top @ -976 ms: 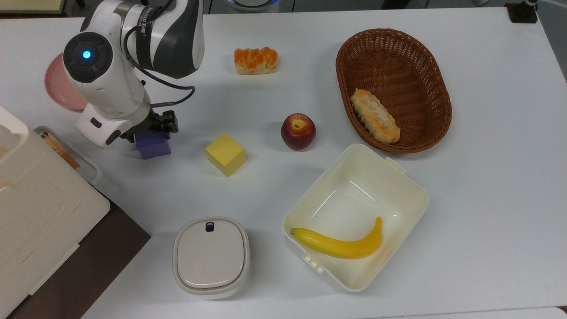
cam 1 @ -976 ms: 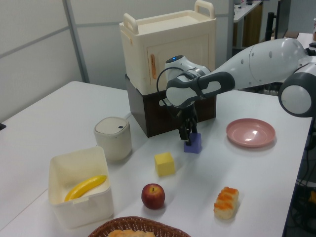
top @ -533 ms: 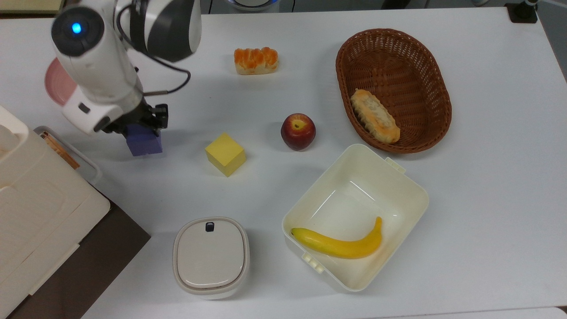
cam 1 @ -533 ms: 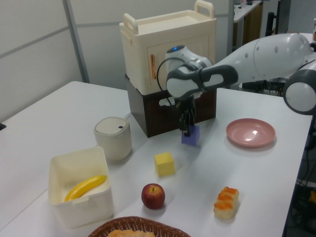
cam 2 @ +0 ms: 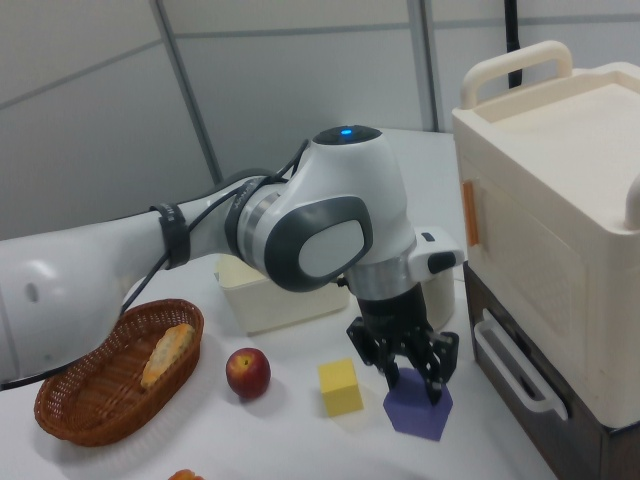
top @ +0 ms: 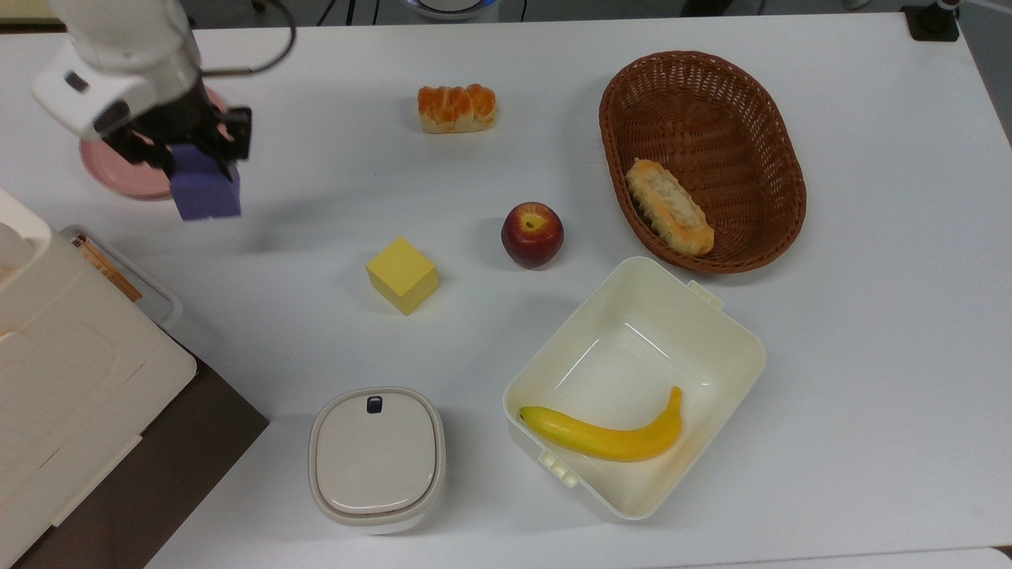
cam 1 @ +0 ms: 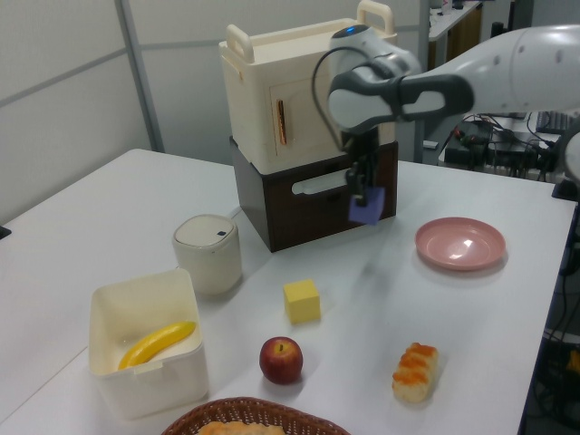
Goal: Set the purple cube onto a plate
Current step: 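Lower the purple cube onto the pink plate and open the gripper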
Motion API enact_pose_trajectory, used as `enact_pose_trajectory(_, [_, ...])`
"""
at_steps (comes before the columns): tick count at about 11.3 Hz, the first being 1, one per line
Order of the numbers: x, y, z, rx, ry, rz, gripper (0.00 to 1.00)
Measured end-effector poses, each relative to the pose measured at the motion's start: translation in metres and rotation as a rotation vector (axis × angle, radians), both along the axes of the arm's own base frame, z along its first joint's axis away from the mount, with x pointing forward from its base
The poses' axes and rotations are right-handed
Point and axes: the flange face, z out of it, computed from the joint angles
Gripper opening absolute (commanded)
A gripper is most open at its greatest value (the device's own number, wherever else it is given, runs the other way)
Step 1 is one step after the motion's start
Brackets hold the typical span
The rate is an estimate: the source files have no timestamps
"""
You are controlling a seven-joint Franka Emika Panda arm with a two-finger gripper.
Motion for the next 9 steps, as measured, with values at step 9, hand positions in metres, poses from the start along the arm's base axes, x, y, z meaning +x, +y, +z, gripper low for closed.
enact_pose_trajectory(9, [-0.121, -0.109, -0.055, 0.070, 0.164, -0.029, 0.07])
